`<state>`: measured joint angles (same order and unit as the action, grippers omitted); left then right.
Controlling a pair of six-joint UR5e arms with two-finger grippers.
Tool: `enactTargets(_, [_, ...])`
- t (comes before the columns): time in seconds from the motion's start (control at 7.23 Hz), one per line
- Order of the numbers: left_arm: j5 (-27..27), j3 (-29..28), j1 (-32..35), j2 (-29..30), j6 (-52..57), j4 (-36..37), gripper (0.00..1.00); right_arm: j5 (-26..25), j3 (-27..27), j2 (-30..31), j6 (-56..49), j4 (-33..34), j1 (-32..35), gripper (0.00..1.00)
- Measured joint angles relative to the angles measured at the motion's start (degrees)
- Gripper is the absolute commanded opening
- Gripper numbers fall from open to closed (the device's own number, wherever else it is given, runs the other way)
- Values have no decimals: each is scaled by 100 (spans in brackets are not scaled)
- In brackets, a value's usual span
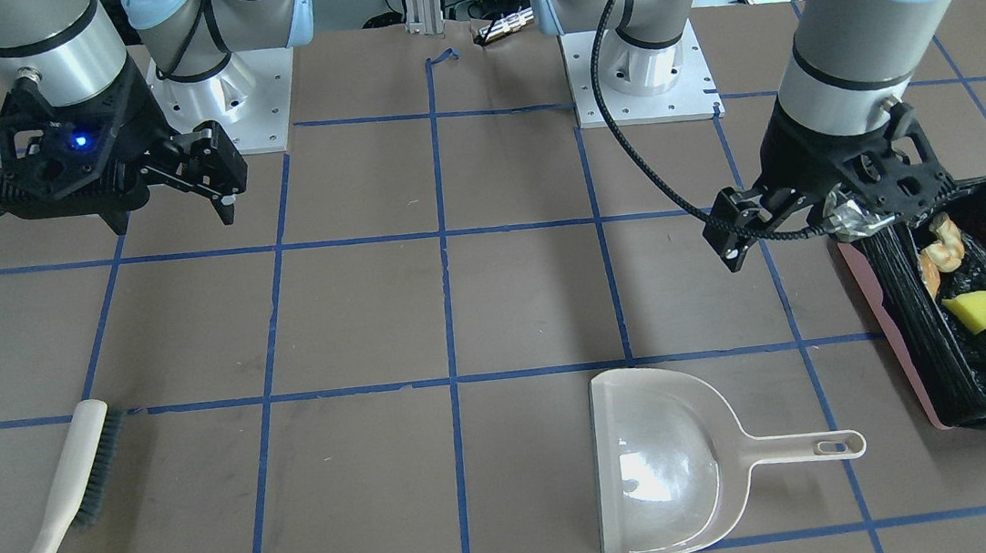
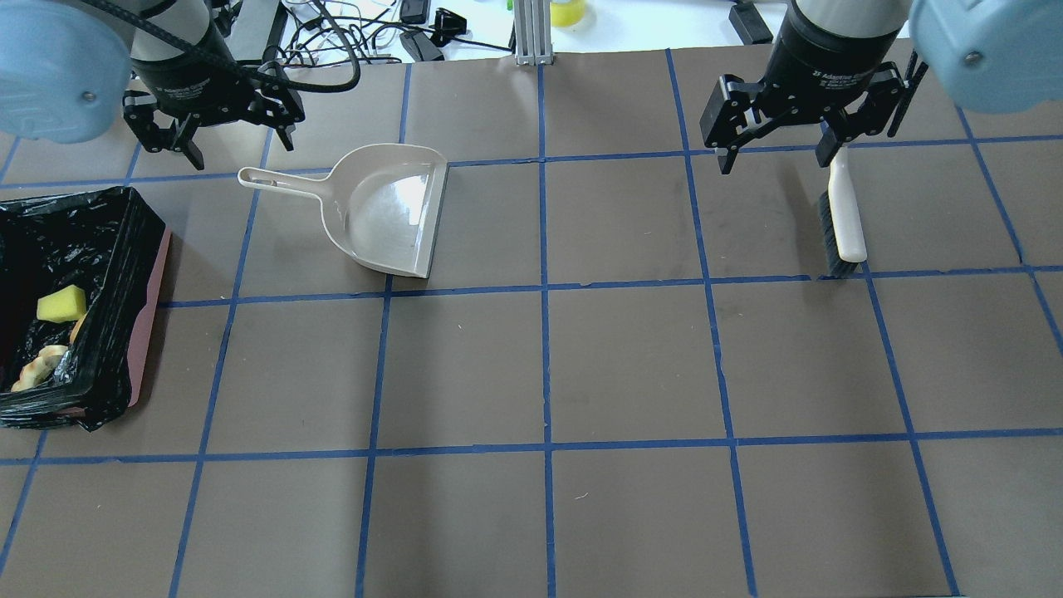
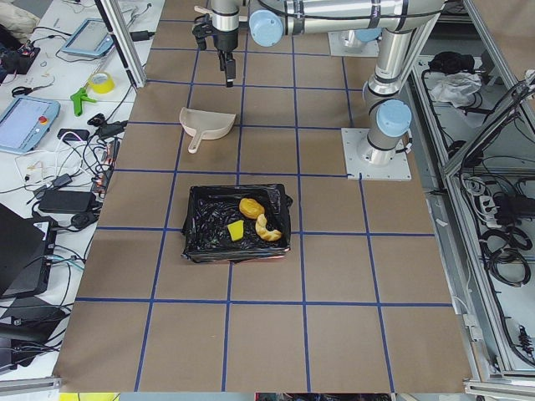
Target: Sweep and dump trash into bin
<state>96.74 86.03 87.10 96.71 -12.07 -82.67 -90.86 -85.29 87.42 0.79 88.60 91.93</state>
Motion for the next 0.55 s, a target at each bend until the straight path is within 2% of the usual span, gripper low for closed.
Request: enactTargets(0.55, [-36, 231, 317, -204, 415, -159, 100, 3, -5, -2, 0, 66, 0, 100])
